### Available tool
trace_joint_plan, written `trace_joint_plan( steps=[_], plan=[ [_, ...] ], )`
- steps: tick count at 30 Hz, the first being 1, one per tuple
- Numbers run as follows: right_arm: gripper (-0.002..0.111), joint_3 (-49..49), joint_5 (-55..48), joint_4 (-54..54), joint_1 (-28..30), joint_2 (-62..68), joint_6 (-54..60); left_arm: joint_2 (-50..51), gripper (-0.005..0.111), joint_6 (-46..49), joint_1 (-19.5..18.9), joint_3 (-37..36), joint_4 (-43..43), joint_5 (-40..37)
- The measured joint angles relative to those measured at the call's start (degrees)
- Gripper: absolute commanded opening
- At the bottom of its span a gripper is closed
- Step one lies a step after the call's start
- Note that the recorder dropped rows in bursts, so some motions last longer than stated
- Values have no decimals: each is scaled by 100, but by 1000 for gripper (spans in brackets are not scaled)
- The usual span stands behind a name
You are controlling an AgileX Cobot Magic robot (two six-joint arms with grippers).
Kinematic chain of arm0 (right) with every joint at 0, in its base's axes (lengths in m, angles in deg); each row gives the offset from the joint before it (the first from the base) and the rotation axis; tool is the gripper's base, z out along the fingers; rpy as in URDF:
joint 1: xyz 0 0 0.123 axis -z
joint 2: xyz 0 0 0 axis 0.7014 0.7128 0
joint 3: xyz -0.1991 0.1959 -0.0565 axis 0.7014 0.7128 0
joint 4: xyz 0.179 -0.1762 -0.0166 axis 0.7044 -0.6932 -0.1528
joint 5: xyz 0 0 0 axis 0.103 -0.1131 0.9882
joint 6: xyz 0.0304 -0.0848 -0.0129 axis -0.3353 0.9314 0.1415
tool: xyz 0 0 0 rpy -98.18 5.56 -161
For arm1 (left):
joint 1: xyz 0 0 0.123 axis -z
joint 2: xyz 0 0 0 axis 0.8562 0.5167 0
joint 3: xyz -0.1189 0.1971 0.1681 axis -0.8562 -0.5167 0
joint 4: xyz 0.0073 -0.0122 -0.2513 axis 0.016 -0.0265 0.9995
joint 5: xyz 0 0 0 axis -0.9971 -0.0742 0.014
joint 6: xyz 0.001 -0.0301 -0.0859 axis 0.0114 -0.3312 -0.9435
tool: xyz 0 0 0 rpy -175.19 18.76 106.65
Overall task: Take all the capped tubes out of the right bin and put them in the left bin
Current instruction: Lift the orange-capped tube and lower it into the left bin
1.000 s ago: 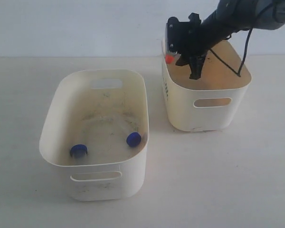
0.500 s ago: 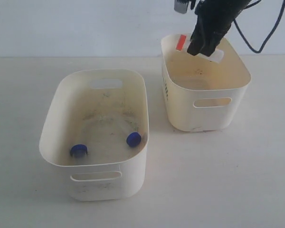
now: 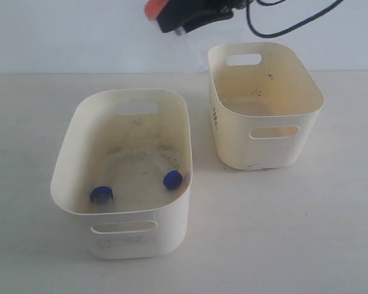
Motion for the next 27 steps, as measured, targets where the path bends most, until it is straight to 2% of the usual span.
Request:
trace_joint_plan(
  steps=[8, 13, 18, 20, 22, 26, 27],
  plan=[
    [0, 0, 164, -226, -1106, 541, -410, 0, 4, 0, 0, 0, 0, 0],
    [0, 0, 554, -1276, -1190, 643, -1162, 0, 4, 0, 0, 0, 0, 0],
    [1, 0, 683, -1521, -1190, 710, -1546, 0, 4, 0, 0, 0, 0, 0],
    [10, 0, 696, -1534, -1190, 752, -1640, 0, 4, 0, 0, 0, 0, 0],
    [26, 0, 721, -1559, -1190, 824, -1656, 0, 4, 0, 0, 0, 0, 0],
    [79, 0, 873, -1577, -1190, 863, -1656, 0, 4, 0, 0, 0, 0, 0],
    [86, 0, 936, -1577, -1190, 863, -1656, 0, 4, 0, 0, 0, 0, 0]
  ],
)
